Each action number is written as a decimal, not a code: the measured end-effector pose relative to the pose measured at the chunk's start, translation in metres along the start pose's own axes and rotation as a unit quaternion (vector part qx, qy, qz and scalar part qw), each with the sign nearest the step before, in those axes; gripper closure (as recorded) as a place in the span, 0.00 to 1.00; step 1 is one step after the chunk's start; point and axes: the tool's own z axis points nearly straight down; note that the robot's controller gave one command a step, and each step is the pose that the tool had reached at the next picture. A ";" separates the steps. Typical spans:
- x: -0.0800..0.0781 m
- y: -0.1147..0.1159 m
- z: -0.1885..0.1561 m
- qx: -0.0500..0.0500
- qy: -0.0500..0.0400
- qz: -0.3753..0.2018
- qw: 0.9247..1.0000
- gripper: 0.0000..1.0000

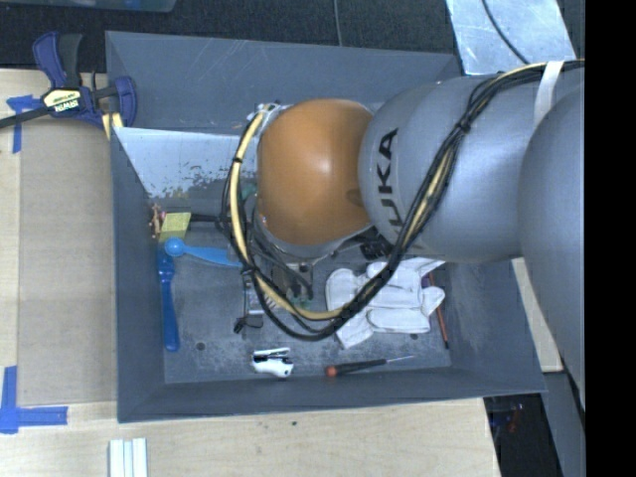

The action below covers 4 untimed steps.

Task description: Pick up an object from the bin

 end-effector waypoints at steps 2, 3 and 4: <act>-0.064 -0.080 0.110 0.000 -0.005 -0.067 0.998 0.00; -0.070 -0.100 0.078 -0.003 -0.011 -0.011 1.000 0.00; -0.065 -0.120 0.080 -0.001 -0.004 -0.039 0.999 0.00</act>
Offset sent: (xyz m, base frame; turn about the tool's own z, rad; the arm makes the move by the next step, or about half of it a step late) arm 0.0615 -0.0785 -0.1101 -0.1354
